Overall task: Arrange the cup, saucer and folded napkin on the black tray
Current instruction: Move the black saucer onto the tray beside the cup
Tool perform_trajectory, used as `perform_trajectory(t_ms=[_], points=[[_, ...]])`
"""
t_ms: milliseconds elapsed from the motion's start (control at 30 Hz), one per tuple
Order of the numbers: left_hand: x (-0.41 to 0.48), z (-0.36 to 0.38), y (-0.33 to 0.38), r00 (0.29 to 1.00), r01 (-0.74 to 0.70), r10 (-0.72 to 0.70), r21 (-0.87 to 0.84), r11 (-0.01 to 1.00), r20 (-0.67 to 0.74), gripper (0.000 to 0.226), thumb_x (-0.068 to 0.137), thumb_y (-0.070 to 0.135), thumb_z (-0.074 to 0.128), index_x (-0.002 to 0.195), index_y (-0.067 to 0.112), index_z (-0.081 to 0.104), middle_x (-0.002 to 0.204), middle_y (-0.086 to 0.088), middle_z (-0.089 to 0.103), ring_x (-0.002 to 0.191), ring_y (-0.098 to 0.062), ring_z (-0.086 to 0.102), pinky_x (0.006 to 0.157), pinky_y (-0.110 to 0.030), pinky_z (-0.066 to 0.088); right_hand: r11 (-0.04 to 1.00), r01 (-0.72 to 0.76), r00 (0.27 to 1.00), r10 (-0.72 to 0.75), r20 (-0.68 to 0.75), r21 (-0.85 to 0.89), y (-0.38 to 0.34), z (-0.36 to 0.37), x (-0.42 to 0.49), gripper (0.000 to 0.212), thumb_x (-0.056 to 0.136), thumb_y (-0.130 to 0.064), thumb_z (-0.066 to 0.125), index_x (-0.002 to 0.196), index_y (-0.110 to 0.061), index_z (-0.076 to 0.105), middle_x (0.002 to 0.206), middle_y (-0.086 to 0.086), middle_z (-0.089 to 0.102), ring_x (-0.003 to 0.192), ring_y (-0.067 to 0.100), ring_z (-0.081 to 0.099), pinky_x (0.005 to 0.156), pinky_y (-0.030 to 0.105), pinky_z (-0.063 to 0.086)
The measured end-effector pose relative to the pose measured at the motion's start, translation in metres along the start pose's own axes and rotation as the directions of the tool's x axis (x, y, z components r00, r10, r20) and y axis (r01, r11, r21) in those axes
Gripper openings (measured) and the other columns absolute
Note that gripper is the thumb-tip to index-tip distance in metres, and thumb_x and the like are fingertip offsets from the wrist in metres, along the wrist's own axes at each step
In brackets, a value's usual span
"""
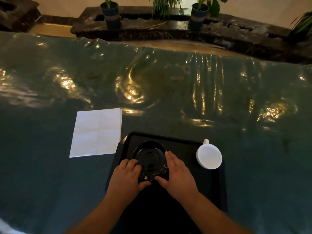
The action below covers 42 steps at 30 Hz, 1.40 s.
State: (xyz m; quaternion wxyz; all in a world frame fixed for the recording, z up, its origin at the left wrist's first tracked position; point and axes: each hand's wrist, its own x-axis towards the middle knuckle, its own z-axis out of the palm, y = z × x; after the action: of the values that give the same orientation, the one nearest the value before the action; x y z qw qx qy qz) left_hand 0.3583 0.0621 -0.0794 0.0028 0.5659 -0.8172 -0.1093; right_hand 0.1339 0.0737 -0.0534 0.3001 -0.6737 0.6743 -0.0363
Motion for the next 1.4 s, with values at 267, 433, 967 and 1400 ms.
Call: perform_trajectory(t_ms=[267,433,967,1400], points=[[0.012,-0.010,-0.007,1.000,0.029,-0.028,0.059,0.998,-0.012,0.058,0.076,0.076,0.061,0.102,0.026,0.076,0.114,0.003,0.071,0.108,-0.023,0.063,0.085,-0.043,0.058,0.998,0.025,1.000,-0.024,0.009,-0.058,-0.007,-0.003,0.022,0.099,0.093,-0.069,0.055,0.165,-0.022,0.007,0.172,-0.003,0.010,0.155,0.016,0.014,0.123,0.032,0.015],[0.021,-0.015,-0.012,0.999,0.035,-0.035,0.052,0.998,-0.007,0.052,0.076,0.070,0.072,0.103,0.026,0.074,0.112,0.004,0.071,0.107,-0.022,0.062,0.087,-0.041,0.055,0.998,0.010,1.000,-0.008,0.021,-0.066,-0.015,-0.005,0.032,0.101,0.091,-0.069,0.057,0.165,-0.022,0.006,0.172,-0.002,0.010,0.155,0.019,0.015,0.124,0.036,0.018],[0.033,-0.042,-0.079,0.944,0.294,-0.313,-0.163,0.942,-0.107,0.072,0.084,0.076,0.058,0.131,0.022,0.061,0.144,-0.003,0.057,0.128,-0.027,0.052,0.103,-0.048,0.048,0.988,0.144,0.983,-0.149,-0.105,-0.051,-0.071,0.003,0.076,0.088,0.089,-0.074,0.043,0.162,-0.029,0.021,0.167,-0.004,0.028,0.154,0.017,0.018,0.126,0.042,0.020],[0.037,-0.075,-0.192,0.756,0.655,-0.621,-0.244,0.716,0.208,0.091,0.082,0.072,0.067,0.154,0.025,0.038,0.165,-0.005,0.035,0.147,-0.033,0.036,0.111,-0.053,0.041,0.969,0.211,0.977,-0.204,0.068,-0.125,-0.173,0.025,0.141,0.086,0.092,-0.069,0.053,0.159,-0.024,0.024,0.160,0.007,0.038,0.148,0.030,0.031,0.123,0.046,0.024]])
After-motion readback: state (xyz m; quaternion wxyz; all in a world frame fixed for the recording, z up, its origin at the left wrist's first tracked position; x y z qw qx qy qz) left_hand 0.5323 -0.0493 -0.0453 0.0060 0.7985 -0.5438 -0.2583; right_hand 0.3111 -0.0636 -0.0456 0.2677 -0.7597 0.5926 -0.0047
